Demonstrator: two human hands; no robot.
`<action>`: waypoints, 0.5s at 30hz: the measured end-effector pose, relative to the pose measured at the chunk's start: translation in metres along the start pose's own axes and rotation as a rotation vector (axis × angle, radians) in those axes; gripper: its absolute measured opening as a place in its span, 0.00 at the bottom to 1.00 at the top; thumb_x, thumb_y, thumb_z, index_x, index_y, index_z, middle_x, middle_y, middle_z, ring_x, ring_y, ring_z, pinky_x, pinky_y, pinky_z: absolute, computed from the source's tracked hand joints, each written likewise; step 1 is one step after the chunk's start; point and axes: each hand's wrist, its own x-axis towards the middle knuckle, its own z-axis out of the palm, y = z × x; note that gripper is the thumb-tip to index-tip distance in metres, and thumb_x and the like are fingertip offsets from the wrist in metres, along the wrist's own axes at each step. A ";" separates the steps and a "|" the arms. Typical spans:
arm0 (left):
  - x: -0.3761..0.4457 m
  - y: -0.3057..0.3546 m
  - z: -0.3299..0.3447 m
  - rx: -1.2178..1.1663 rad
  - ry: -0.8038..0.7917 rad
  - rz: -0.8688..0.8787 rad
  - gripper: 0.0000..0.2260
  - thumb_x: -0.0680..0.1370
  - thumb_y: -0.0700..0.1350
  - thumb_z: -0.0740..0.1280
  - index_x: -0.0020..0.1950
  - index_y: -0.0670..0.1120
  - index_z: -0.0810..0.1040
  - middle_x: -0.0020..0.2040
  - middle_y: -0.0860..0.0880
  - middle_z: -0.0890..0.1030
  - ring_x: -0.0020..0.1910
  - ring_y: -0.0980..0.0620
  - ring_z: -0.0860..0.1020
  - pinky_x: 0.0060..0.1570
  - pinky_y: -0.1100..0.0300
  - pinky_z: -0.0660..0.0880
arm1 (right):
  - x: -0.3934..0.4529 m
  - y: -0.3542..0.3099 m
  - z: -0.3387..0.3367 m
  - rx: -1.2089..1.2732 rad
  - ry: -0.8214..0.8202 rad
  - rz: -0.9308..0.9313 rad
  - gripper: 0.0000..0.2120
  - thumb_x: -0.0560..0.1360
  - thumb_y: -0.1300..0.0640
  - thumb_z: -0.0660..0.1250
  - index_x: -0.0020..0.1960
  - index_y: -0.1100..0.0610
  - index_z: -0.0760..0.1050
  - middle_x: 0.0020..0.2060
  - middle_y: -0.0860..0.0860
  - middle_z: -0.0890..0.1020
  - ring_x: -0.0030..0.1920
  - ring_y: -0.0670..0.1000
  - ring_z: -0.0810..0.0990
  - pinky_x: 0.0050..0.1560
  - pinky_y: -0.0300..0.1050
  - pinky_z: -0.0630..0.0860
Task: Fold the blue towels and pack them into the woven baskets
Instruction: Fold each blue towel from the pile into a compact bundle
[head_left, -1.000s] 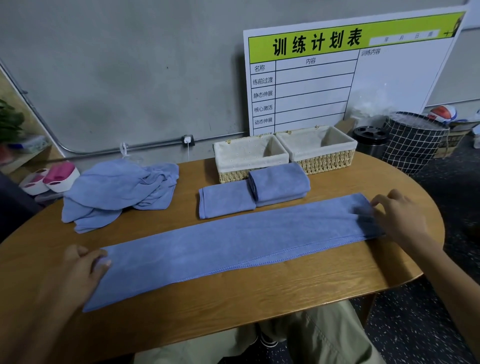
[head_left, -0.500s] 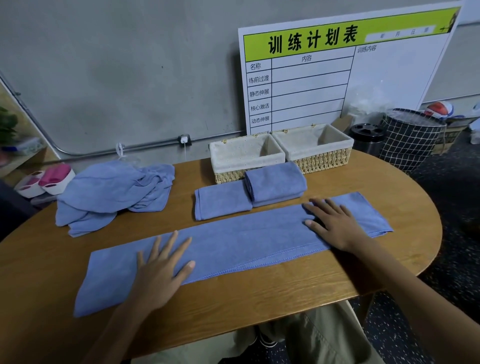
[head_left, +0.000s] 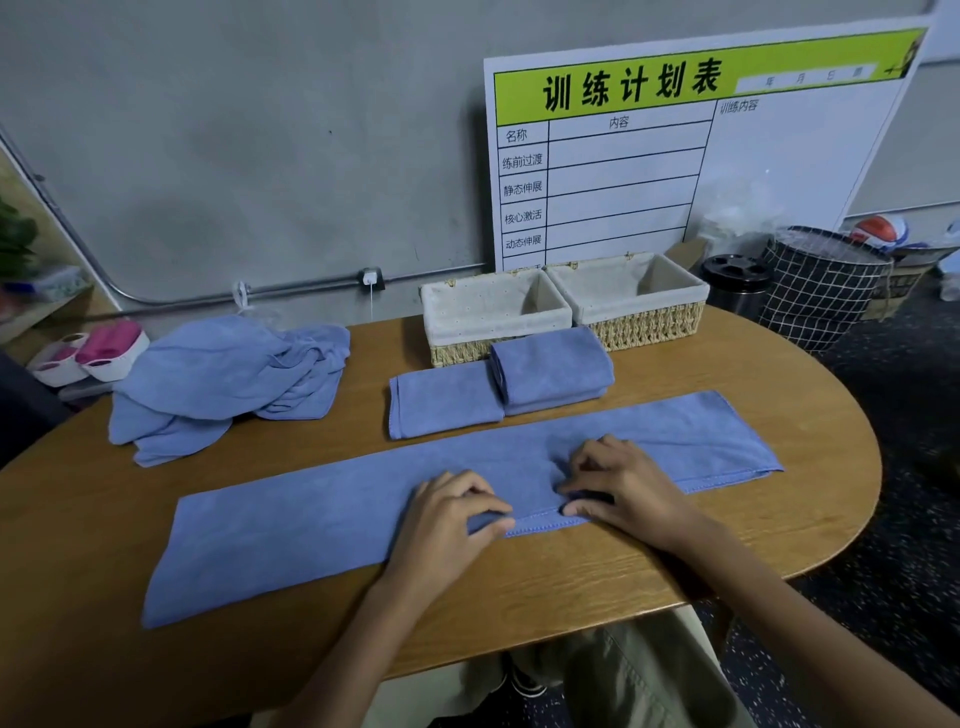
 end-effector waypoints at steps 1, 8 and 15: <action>0.000 0.000 0.001 0.014 0.007 0.000 0.13 0.75 0.61 0.68 0.51 0.55 0.85 0.48 0.61 0.78 0.48 0.60 0.75 0.48 0.53 0.74 | -0.001 -0.001 0.000 -0.029 0.019 -0.022 0.14 0.76 0.40 0.66 0.52 0.48 0.84 0.47 0.45 0.75 0.48 0.48 0.74 0.46 0.47 0.72; 0.003 0.002 -0.006 0.203 -0.016 0.212 0.09 0.78 0.56 0.67 0.48 0.54 0.84 0.45 0.58 0.78 0.44 0.56 0.76 0.42 0.55 0.73 | 0.002 -0.008 0.004 -0.206 0.091 -0.241 0.11 0.81 0.50 0.64 0.50 0.54 0.82 0.44 0.49 0.78 0.42 0.51 0.76 0.43 0.45 0.68; 0.009 0.013 -0.008 0.353 0.051 0.338 0.07 0.82 0.47 0.64 0.44 0.50 0.76 0.42 0.55 0.76 0.41 0.55 0.74 0.45 0.59 0.70 | 0.000 -0.011 0.001 -0.189 0.045 -0.237 0.12 0.81 0.47 0.64 0.53 0.53 0.81 0.45 0.48 0.79 0.43 0.50 0.76 0.43 0.45 0.71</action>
